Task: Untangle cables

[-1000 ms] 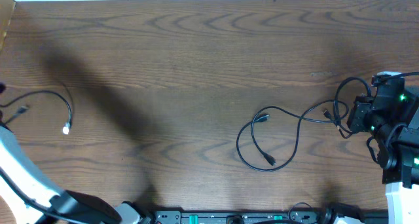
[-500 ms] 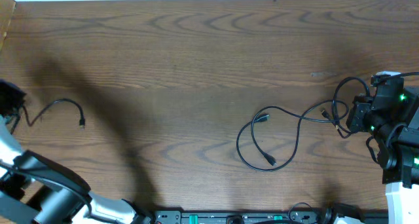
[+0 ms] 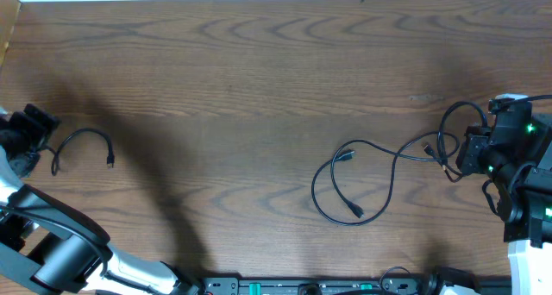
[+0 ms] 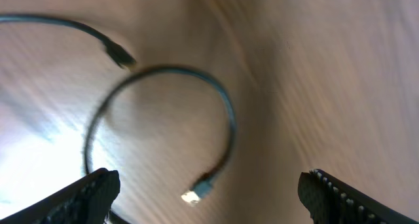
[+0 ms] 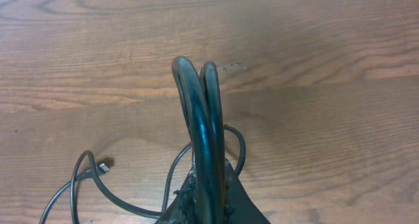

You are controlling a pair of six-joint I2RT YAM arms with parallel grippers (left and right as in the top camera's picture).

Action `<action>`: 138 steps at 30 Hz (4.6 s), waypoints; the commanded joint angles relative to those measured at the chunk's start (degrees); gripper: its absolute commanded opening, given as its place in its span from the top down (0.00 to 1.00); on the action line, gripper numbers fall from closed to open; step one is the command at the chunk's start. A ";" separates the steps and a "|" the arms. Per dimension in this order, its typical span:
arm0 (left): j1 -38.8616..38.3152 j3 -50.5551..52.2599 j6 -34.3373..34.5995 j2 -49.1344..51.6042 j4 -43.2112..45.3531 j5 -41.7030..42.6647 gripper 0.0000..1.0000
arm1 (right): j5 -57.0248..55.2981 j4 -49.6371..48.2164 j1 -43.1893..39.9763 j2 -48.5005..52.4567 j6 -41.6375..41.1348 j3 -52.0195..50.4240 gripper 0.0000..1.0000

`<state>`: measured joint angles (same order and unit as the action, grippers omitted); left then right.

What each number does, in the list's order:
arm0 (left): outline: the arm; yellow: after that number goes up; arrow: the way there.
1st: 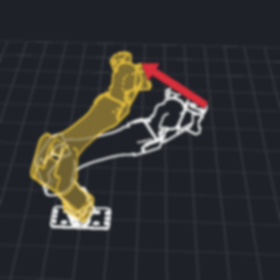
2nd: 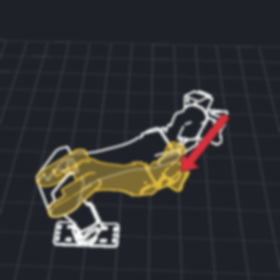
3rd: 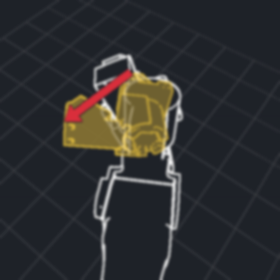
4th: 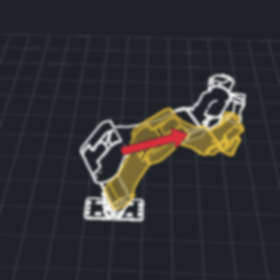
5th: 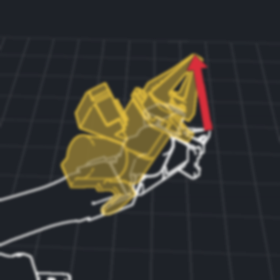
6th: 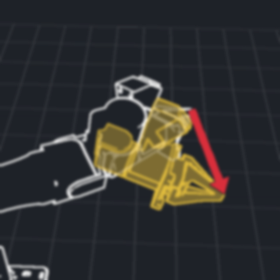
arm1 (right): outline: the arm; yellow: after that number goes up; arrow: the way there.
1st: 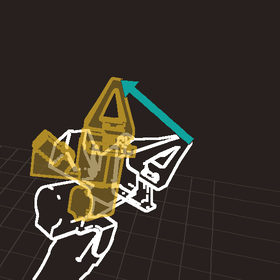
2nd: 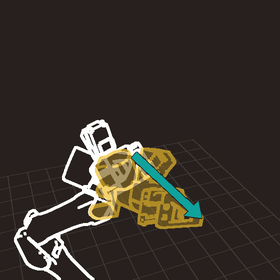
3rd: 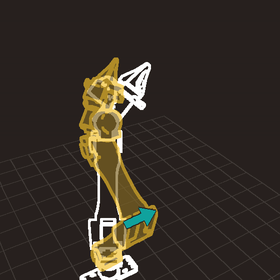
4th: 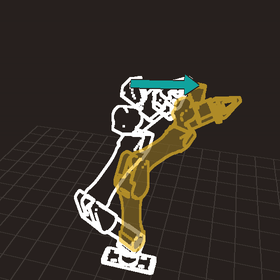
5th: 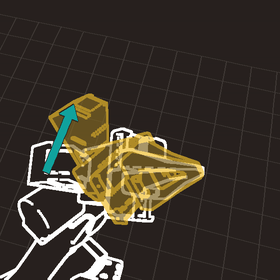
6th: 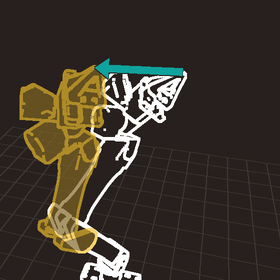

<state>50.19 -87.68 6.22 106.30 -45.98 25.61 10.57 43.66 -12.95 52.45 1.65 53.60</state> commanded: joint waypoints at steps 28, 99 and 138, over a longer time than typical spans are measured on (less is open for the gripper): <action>-4.24 -0.70 5.75 -21.57 -19.96 -12.46 0.02 | 11.87 -1.18 -0.22 -0.20 5.09 1.03 0.99; -73.81 -0.68 -38.12 -23.58 -8.55 34.18 0.16 | 78.95 -17.33 9.16 -0.48 10.86 1.03 0.99; -81.61 -0.70 -27.10 -24.24 -5.22 18.36 0.93 | 64.70 -19.76 12.50 -0.42 7.63 1.03 0.09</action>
<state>-31.62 -87.79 -28.56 82.91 -51.92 54.33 82.96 23.14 -0.51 52.38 10.68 53.65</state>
